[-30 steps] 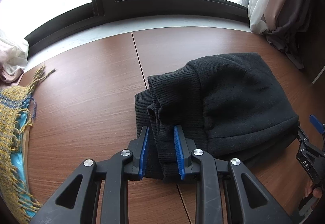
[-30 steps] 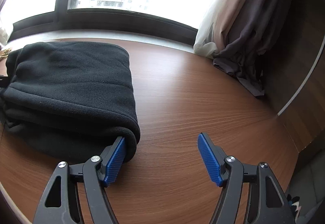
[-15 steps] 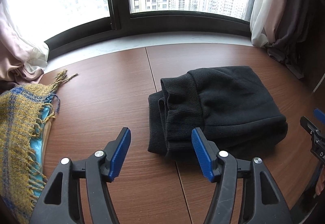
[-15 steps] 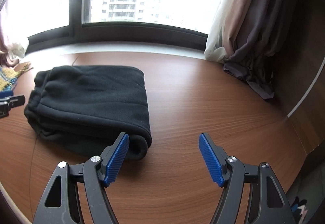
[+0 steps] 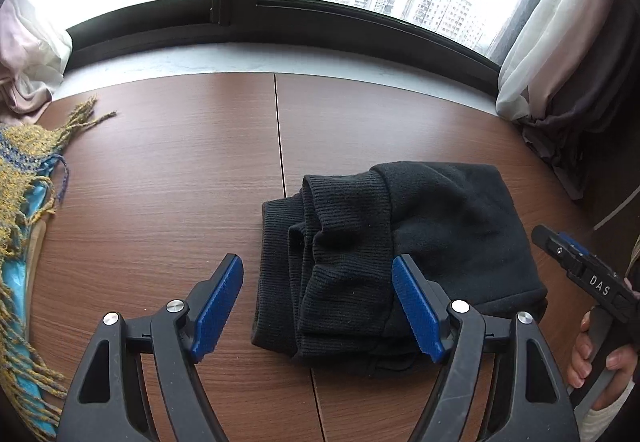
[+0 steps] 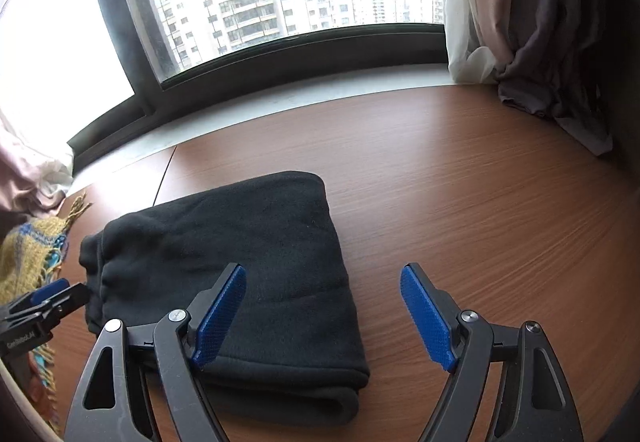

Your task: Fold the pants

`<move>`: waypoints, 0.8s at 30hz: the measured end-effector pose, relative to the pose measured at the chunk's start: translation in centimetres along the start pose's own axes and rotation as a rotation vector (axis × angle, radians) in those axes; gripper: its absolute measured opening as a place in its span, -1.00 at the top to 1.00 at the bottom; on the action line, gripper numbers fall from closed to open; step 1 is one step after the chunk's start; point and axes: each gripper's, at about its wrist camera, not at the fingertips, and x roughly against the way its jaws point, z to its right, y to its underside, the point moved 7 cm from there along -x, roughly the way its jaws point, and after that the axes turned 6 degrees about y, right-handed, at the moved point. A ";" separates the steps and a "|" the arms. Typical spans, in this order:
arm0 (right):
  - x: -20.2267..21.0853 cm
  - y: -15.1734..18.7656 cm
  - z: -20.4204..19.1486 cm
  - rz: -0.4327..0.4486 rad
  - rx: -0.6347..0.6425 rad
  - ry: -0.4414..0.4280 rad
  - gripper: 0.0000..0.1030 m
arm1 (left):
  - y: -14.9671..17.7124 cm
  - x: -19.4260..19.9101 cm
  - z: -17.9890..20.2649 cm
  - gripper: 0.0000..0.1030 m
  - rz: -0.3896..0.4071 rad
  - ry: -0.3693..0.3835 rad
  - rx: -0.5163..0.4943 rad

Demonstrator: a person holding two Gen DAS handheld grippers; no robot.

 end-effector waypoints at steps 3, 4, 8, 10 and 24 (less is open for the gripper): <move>-1.8 0.2 -0.6 -0.053 -0.007 -0.025 -0.56 | -0.1 -1.2 -0.2 -0.49 -0.023 0.013 0.017; -2.3 0.3 -0.7 -0.068 -0.009 -0.033 -0.56 | 0.0 -1.6 -0.3 -0.49 -0.036 0.002 0.013; -3.4 0.8 -0.4 -0.088 -0.005 -0.028 -0.56 | 0.1 -2.8 -0.6 -0.59 -0.059 -0.010 -0.012; -4.0 1.0 -0.3 -0.104 -0.004 -0.022 -0.56 | 0.0 -3.5 -1.0 -0.70 -0.070 -0.017 -0.022; -6.5 2.5 -0.5 -0.155 0.050 -0.013 -0.56 | 0.1 -5.7 -1.7 -0.74 -0.103 0.085 0.001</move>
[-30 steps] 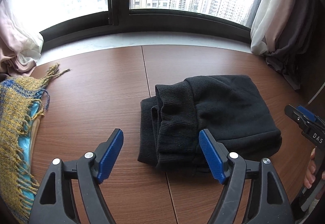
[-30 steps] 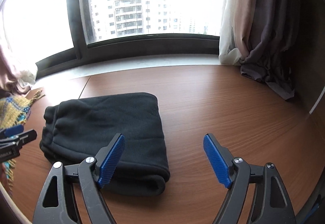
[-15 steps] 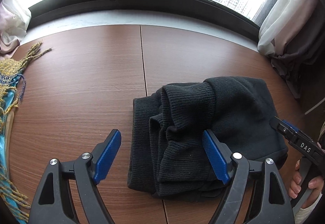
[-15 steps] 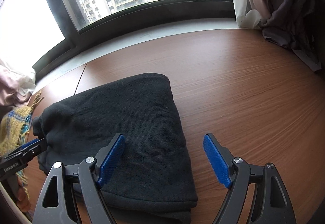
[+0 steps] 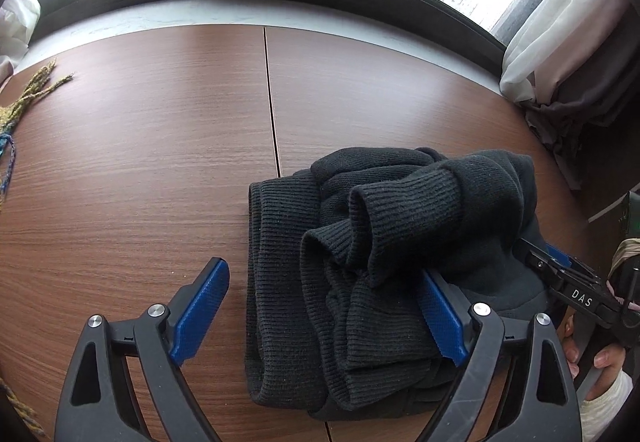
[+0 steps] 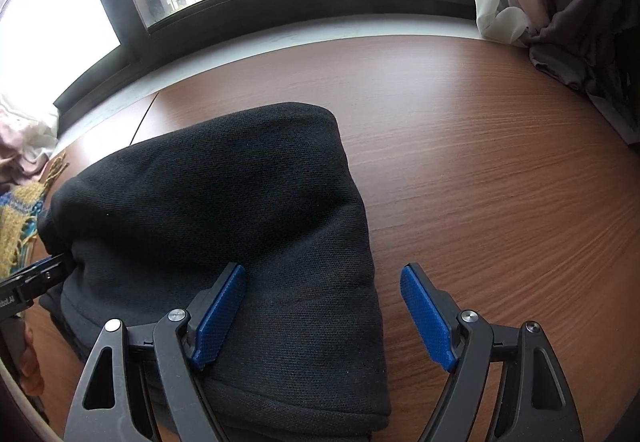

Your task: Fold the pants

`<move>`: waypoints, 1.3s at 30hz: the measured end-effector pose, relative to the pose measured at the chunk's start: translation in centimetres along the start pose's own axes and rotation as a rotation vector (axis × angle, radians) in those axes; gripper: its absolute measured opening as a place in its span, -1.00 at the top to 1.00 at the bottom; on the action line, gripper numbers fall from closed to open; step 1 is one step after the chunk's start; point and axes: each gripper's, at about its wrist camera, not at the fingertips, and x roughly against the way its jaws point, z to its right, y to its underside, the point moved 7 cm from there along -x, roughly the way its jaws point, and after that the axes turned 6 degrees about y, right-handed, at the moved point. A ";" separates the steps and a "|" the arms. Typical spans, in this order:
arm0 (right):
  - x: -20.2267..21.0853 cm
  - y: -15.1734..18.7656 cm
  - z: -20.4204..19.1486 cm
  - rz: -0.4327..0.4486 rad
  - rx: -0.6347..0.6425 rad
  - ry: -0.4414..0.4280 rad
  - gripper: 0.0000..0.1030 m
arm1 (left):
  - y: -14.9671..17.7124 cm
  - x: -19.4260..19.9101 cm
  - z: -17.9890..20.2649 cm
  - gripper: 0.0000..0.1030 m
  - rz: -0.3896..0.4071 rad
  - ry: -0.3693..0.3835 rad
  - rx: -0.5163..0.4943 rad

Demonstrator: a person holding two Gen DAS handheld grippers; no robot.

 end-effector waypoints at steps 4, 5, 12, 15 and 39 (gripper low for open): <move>-0.6 0.1 0.3 -0.019 -0.038 -0.040 -0.55 | 0.0 -0.2 -0.2 -0.60 -0.010 0.057 0.026; -0.6 0.2 0.2 -0.019 -0.039 -0.043 -0.55 | 0.0 -0.3 -0.2 -0.59 -0.012 0.068 0.031; -0.7 0.4 -0.3 -0.009 -0.033 -0.068 -0.30 | -0.1 -0.4 -0.4 -0.58 -0.004 0.088 0.047; -0.7 0.5 -0.4 -0.008 -0.049 -0.082 -0.17 | -0.1 -0.2 -0.2 -0.35 -0.009 0.111 0.070; 8.0 -2.5 -4.7 0.200 0.070 -0.055 0.41 | 0.5 7.7 -2.1 0.38 0.167 0.133 0.164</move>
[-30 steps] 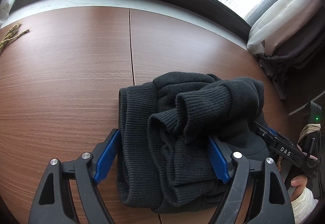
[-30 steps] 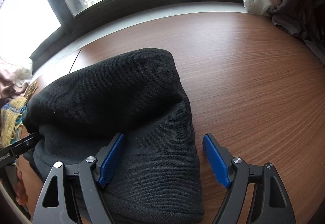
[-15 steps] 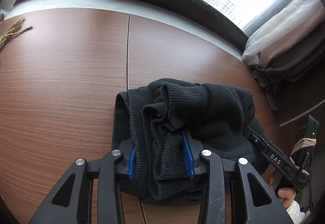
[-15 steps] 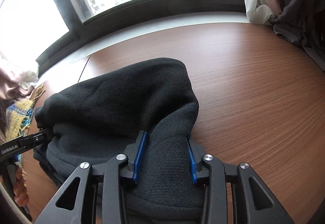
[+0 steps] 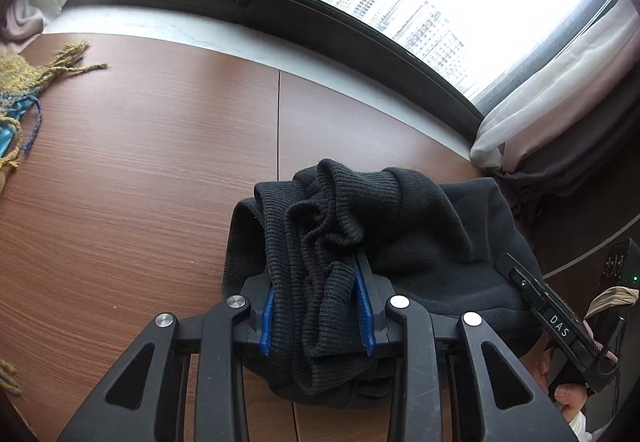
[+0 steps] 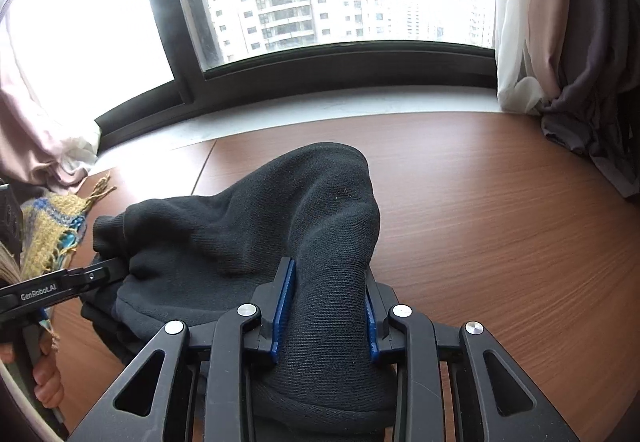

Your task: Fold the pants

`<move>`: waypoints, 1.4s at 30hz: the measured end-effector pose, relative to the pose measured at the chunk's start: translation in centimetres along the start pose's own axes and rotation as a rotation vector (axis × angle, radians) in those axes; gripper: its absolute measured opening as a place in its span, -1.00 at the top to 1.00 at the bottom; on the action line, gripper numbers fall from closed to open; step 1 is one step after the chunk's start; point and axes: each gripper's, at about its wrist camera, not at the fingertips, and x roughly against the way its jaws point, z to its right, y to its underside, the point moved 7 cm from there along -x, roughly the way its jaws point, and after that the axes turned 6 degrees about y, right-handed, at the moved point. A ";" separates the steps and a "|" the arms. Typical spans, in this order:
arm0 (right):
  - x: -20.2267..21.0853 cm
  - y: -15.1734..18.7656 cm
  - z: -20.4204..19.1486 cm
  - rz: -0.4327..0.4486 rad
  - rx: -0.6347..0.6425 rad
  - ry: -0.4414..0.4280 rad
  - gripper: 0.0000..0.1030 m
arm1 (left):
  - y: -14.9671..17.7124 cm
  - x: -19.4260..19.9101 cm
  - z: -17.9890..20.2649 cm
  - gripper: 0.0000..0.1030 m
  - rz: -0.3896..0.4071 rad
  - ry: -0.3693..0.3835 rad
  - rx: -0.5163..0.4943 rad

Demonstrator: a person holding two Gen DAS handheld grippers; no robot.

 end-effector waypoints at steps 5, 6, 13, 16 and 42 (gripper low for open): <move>1.6 -1.5 -3.8 0.055 0.044 -0.053 0.41 | -1.3 4.5 -1.9 0.38 0.078 -0.040 -0.008; 1.7 -1.8 -4.7 0.065 0.050 -0.067 0.41 | -1.5 5.4 -2.6 0.37 0.089 -0.053 -0.006; 0.9 -2.4 -11.4 0.062 0.108 -0.168 0.41 | -2.0 8.8 -7.4 0.37 0.120 -0.159 0.011; -0.4 -2.0 -14.1 0.027 0.127 -0.205 0.41 | -2.0 9.6 -10.0 0.37 0.112 -0.190 0.036; -3.9 4.6 -17.3 -0.110 0.244 -0.064 -0.08 | -0.6 8.6 -14.4 0.03 0.010 -0.361 -0.108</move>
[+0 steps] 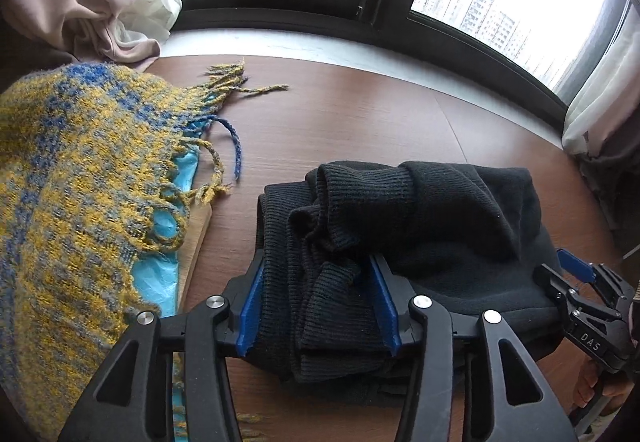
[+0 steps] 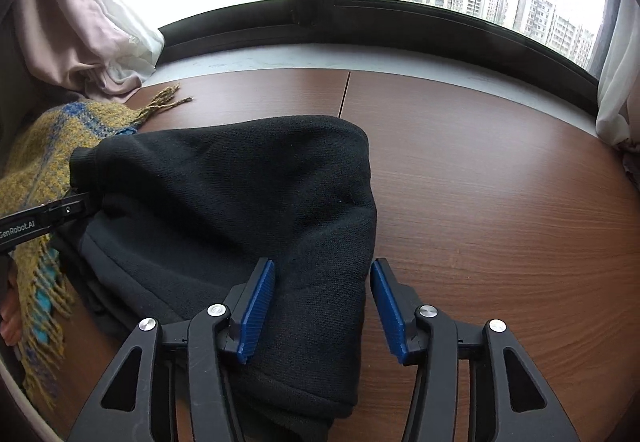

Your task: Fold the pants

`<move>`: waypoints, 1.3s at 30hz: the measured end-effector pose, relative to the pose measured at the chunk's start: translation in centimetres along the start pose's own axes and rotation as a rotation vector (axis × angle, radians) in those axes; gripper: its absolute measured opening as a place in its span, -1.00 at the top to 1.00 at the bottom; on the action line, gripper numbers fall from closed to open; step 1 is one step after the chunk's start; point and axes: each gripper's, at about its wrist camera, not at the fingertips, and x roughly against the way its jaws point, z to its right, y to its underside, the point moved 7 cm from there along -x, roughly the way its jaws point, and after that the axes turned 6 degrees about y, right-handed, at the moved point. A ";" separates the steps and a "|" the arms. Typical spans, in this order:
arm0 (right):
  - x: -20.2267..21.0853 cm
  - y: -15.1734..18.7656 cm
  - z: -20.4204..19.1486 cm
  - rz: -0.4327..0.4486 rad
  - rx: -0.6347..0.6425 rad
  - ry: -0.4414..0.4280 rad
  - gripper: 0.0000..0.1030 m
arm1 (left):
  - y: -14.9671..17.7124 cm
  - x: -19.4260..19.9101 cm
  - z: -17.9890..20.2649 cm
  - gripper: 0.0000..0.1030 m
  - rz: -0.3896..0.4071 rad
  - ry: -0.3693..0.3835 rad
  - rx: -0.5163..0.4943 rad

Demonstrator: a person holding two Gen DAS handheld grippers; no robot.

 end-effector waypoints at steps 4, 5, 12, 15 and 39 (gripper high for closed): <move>3.0 0.4 0.3 0.050 0.012 0.002 -0.13 | -0.1 3.5 0.9 -0.31 0.084 -0.133 -0.090; 3.7 0.5 0.3 0.063 0.011 -0.013 -0.13 | -0.1 4.3 1.2 -0.31 0.098 -0.133 -0.105; 3.4 2.2 -0.1 0.032 0.022 -0.043 -0.13 | 0.8 3.2 1.1 -0.33 0.043 -0.171 -0.132; 3.3 2.6 0.3 0.027 0.008 -0.037 -0.13 | 2.3 2.2 0.0 -0.36 -0.002 -0.198 -0.108; 12.6 4.6 5.0 0.194 -0.045 0.059 -0.50 | 6.2 12.5 8.4 -0.69 0.242 -0.199 -0.184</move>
